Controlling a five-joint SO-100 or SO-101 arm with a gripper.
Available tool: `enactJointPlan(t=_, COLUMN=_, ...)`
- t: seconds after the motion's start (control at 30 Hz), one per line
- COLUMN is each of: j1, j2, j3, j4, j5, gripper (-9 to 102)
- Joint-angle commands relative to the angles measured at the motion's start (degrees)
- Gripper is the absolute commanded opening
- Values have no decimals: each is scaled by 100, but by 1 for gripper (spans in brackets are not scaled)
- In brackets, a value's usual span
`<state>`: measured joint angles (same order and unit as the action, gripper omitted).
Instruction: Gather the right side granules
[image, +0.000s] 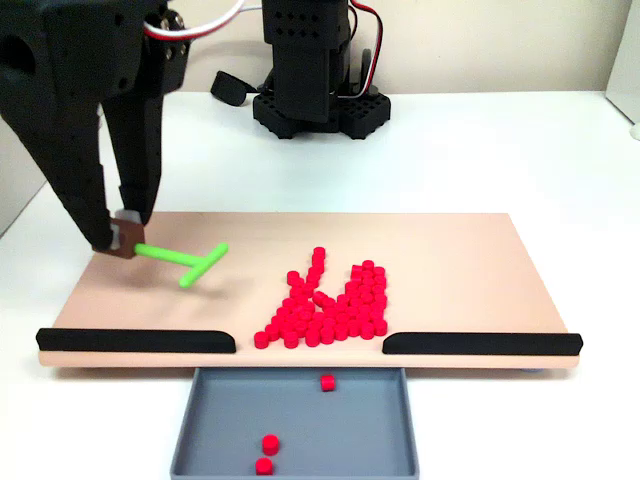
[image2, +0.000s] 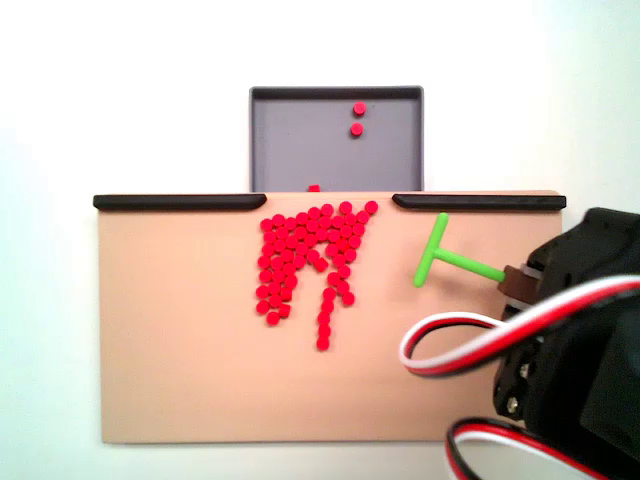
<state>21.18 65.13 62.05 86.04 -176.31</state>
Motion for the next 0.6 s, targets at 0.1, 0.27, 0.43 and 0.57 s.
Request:
enactJointPlan(t=0.1, j1=26, j2=765, j3=105, j4=246, j5=1310, gripper=0)
enactJointPlan(t=0.27, j1=-79, j2=1582, j3=984, j4=246, j5=2769, gripper=0)
enactJointPlan(t=0.43, j1=-185, j2=2531, j3=1995, j4=246, j5=4386, gripper=0)
enactJointPlan(t=0.57, j1=-378, j2=3155, j3=2637, j4=246, j5=5827, gripper=0)
